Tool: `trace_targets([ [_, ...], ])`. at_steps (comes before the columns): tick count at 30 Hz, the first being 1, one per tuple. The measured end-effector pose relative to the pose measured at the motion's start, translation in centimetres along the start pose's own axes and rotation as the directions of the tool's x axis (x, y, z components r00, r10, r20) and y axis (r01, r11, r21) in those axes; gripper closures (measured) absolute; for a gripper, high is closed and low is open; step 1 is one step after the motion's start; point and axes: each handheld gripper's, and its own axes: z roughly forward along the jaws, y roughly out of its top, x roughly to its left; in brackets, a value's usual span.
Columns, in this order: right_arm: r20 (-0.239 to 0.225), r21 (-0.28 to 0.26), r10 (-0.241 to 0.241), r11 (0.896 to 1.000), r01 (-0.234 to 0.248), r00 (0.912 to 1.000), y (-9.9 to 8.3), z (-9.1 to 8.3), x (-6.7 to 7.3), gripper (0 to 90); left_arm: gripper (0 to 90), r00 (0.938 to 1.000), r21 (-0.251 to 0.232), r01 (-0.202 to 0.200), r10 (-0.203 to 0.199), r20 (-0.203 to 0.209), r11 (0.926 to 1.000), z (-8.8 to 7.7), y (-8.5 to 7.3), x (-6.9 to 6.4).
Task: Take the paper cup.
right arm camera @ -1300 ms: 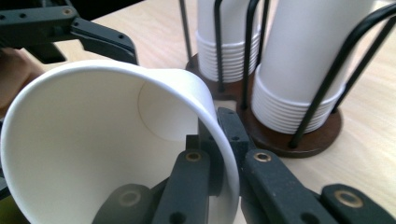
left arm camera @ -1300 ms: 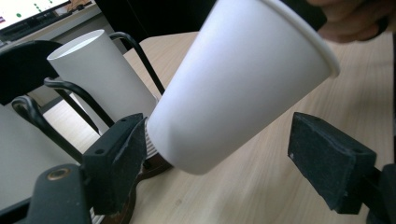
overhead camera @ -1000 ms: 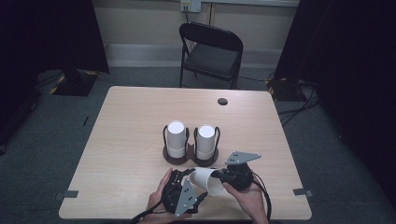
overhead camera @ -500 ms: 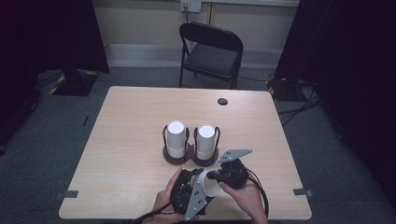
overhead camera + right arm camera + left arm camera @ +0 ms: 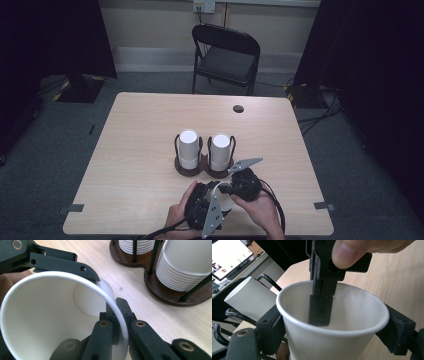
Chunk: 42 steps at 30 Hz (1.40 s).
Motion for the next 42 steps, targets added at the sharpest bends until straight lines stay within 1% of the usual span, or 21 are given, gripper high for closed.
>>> trace_targets([
  [2, -0.005, 0.008, 0.000, 1.000, 0.000, 1.0000, 0.0, 0.0, 0.0, 90.0, 18.6, 0.9999, -0.001, -0.009, 0.009, -0.004, 1.0000, 0.1, 0.1, -0.1],
  [3, -0.001, 0.016, 0.001, 1.000, -0.001, 1.0000, 0.1, 0.0, 0.0, 90.0, 18.7, 0.9998, 0.002, -0.012, 0.012, -0.016, 0.9999, 0.1, 0.1, -0.2],
  [4, -0.005, 0.016, 0.003, 1.000, -0.003, 1.0000, 0.1, 0.0, 0.0, 90.0, 19.0, 0.9995, 0.006, -0.027, 0.027, -0.017, 0.9996, 0.2, 0.2, -0.2],
  [7, -0.010, 0.025, 0.007, 1.000, -0.007, 0.9999, 0.1, 0.1, -0.1, 90.0, 19.2, 0.9996, 0.003, -0.021, 0.021, -0.021, 0.9998, 0.3, 0.2, -0.4],
  [9, -0.010, 0.030, 0.007, 1.000, -0.007, 0.9999, 0.1, 0.1, -0.1, 90.0, 19.3, 0.9990, 0.004, -0.036, 0.036, -0.025, 0.9993, 0.3, 0.2, -0.5],
  [12, 0.004, 0.036, 0.017, 0.999, -0.017, 0.9999, 0.0, 0.1, -0.1, 90.0, 19.9, 0.9994, 0.000, -0.028, 0.028, -0.020, 0.9996, 0.4, 0.0, -0.5],
  [14, 0.004, 0.040, 0.019, 0.999, -0.019, 0.9998, 0.0, 0.2, -0.1, 90.0, 20.3, 0.9990, 0.005, -0.041, 0.041, -0.020, 0.9991, 0.5, 0.0, -0.5],
  [16, 0.011, 0.042, 0.016, 0.999, -0.017, 0.9998, 0.0, 0.3, -0.1, 90.0, 21.1, 0.9996, 0.004, -0.023, 0.024, -0.014, 0.9997, 0.5, -0.1, -0.5],
  [20, 0.015, 0.033, 0.026, 0.999, -0.026, 0.9996, 0.0, 0.2, -0.2, 89.3, 22.5, 0.9997, -0.002, -0.017, 0.017, -0.019, 0.9999, 0.4, -0.1, -0.4],
  [22, 0.015, 0.022, 0.027, 0.999, -0.027, 0.9995, 0.0, 0.2, -0.1, 88.2, 22.9, 0.9995, -0.007, -0.001, 0.001, -0.031, 1.0000, 0.3, -0.1, -0.3],
  [23, 0.022, 0.024, 0.030, 0.999, -0.030, 0.9993, 0.1, 0.1, -0.1, 87.0, 23.0, 0.9994, -0.001, -0.015, 0.015, -0.030, 0.9999, 0.2, -0.1, -0.1],
  [24, 0.021, 0.025, 0.033, 0.999, -0.033, 0.9992, 0.1, 0.1, 0.0, 86.1, 23.0, 0.9994, -0.008, 0.008, -0.008, -0.033, 0.9999, 0.2, -0.1, -0.1],
  [28, 0.031, 0.022, 0.035, 0.999, -0.036, 0.9989, 0.1, 0.2, 0.0, 81.1, 23.0, 0.9993, -0.007, 0.017, -0.017, -0.035, 0.9998, 0.2, -0.2, 0.0],
  [30, 0.048, 0.016, 0.029, 0.999, -0.030, 0.9984, 0.1, 0.2, 0.0, 76.0, 22.9, 0.9985, 0.000, 0.028, -0.028, -0.046, 0.9996, 0.1, -0.3, 0.0],
  [31, 0.060, 0.013, 0.029, 0.999, -0.030, 0.9977, 0.1, 0.2, 0.0, 73.7, 22.9, 0.9981, -0.013, 0.047, -0.048, -0.039, 0.9988, 0.0, -0.3, 0.1],
  [33, 0.069, -0.002, 0.030, 1.000, -0.030, 0.9972, 0.1, 0.1, 0.0, 70.2, 22.9, 0.9978, 0.001, 0.054, -0.054, -0.039, 0.9986, -0.2, -0.4, 0.3],
  [34, 0.073, -0.010, 0.034, 0.999, -0.034, 0.9968, 0.1, 0.1, 0.1, 68.7, 22.9, 0.9971, -0.011, 0.065, -0.065, -0.040, 0.9978, -0.2, -0.4, 0.3],
  [35, 0.078, -0.016, 0.034, 0.999, -0.033, 0.9963, 0.1, 0.0, 0.1, 66.9, 22.9, 0.9961, -0.016, 0.069, -0.069, -0.055, 0.9975, -0.2, -0.4, 0.3],
  [36, 0.081, -0.028, 0.033, 0.999, -0.030, 0.9962, 0.1, 0.0, 0.1, 65.5, 22.8, 0.9960, -0.013, 0.078, -0.078, -0.044, 0.9969, -0.3, -0.4, 0.3],
  [37, 0.083, -0.035, 0.033, 0.999, -0.030, 0.9960, 0.1, -0.1, 0.1, 64.1, 22.8, 0.9956, -0.019, 0.074, -0.075, -0.056, 0.9971, -0.3, -0.4, 0.4],
  [42, 0.090, -0.092, 0.027, 0.996, -0.019, 0.9955, 0.0, -0.4, 0.2, 59.4, 22.8, 0.9882, -0.034, 0.145, -0.146, -0.045, 0.9889, -0.6, -0.8, 0.9],
])
